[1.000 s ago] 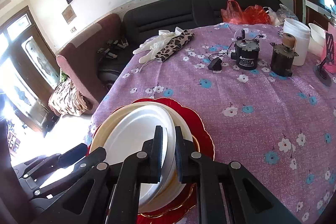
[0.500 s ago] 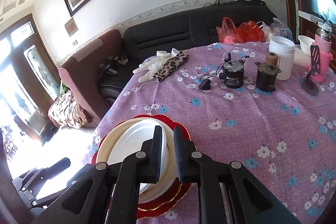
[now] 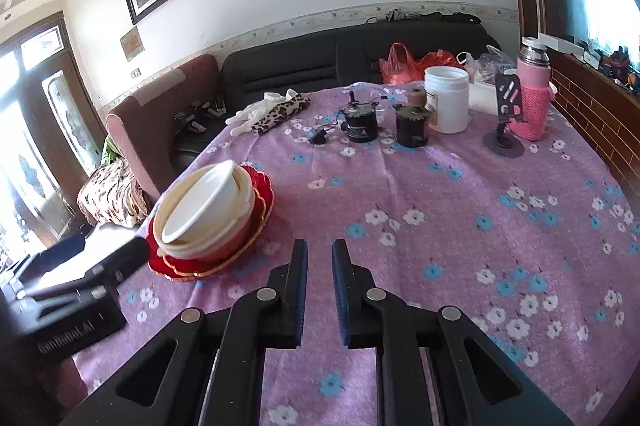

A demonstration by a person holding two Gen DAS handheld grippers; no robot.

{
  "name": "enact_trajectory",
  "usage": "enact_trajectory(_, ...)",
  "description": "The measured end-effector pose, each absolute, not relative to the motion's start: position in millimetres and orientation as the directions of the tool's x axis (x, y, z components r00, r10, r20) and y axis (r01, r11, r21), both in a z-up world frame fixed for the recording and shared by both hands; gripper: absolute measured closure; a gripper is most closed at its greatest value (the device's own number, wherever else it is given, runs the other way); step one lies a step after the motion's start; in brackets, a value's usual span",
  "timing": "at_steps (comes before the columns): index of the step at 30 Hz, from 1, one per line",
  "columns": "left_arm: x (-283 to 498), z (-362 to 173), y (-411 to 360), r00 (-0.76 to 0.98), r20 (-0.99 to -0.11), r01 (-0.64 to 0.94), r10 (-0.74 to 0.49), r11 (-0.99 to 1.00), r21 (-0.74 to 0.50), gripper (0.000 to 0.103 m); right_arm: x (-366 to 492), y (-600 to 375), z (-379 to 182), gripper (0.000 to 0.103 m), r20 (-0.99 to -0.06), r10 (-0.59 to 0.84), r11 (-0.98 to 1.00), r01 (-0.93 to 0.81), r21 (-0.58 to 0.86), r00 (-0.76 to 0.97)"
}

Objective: Organize plates and bowls

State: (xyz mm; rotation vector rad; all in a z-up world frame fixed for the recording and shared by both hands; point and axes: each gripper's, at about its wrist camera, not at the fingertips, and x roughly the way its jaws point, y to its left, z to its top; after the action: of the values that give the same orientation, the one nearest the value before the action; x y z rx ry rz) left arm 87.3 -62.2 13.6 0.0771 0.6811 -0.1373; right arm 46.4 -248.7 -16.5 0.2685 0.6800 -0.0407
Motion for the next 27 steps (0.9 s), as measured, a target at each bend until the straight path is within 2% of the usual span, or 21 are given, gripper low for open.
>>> enact_trajectory(3, 70, 17, -71, 0.778, -0.616, 0.154, -0.122, 0.988, -0.001, 0.0, 20, -271, -28, 0.089, -0.642, 0.039, 0.961, 0.147, 0.235, 0.766)
enact_trajectory(13, 31, 7, -112, 0.745, -0.646, 0.229, -0.165, 0.973, 0.016, 0.0, -30, -320, -74, 0.09, -0.696, 0.016, 0.947, 0.213, 0.241, 0.717)
enact_trajectory(18, 26, 1, -119, 0.726, -0.666, 0.228, -0.169, 0.974, 0.001, 0.0, -33, -329, -92, 0.09, -0.692, 0.016, 0.942, 0.222, 0.253, 0.722)
enact_trajectory(27, 27, -6, -122, 0.721, -0.676, 0.213, -0.153, 0.977, 0.006, 0.0, -32, -341, -104, 0.09, -0.658, 0.086, 0.91, 0.21, 0.358, 0.748)
